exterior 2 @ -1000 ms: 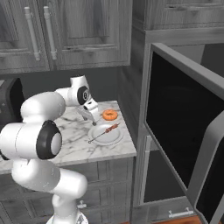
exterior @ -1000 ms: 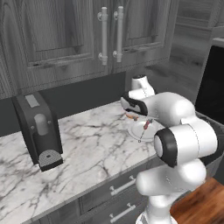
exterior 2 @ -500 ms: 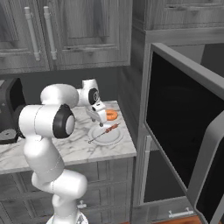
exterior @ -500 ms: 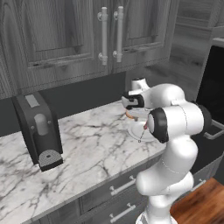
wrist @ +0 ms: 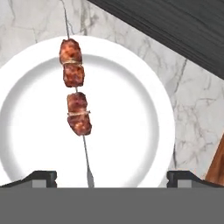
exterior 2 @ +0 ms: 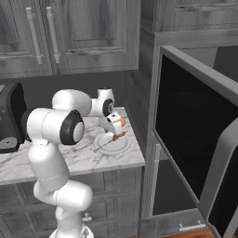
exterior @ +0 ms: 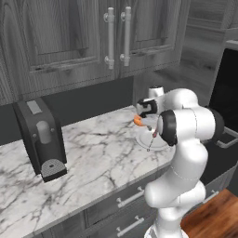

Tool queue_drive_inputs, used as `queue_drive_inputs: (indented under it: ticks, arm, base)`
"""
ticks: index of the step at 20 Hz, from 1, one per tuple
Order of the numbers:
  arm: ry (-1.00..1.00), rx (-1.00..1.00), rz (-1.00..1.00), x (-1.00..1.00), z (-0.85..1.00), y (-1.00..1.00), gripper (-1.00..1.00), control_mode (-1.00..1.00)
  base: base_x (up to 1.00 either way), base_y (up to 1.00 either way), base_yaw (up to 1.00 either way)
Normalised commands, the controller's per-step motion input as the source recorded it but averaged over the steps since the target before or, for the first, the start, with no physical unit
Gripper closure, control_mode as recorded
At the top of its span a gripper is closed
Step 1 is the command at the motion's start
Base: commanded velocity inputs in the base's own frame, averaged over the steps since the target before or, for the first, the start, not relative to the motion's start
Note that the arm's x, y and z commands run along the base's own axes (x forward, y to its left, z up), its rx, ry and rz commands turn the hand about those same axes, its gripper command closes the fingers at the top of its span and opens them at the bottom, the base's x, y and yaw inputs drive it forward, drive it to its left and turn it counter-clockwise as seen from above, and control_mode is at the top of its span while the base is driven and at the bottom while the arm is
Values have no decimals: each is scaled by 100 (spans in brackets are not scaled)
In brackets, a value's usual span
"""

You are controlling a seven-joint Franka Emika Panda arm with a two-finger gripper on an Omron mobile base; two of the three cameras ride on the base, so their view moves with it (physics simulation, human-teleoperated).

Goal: Pick the kebab skewer from the counter and place it in the microwave.

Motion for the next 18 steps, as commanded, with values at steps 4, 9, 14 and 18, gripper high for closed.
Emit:
queue_drive_inputs:
  ticks: [4, 9, 14, 18]
  arm:
    - [-2, 8, 0, 29, -36, -25, -100, -100]
    - [0, 10, 0, 48, -26, -4, -100, -100]
    - [0, 12, 0, 23, -21, 0, -100, -100]
    - [0, 7, 0, 13, -34, 0, -100, -100]
  base:
    - [0, 0, 0]
    - [0, 0, 0]
    - [0, 0, 0]
    - [0, 0, 0]
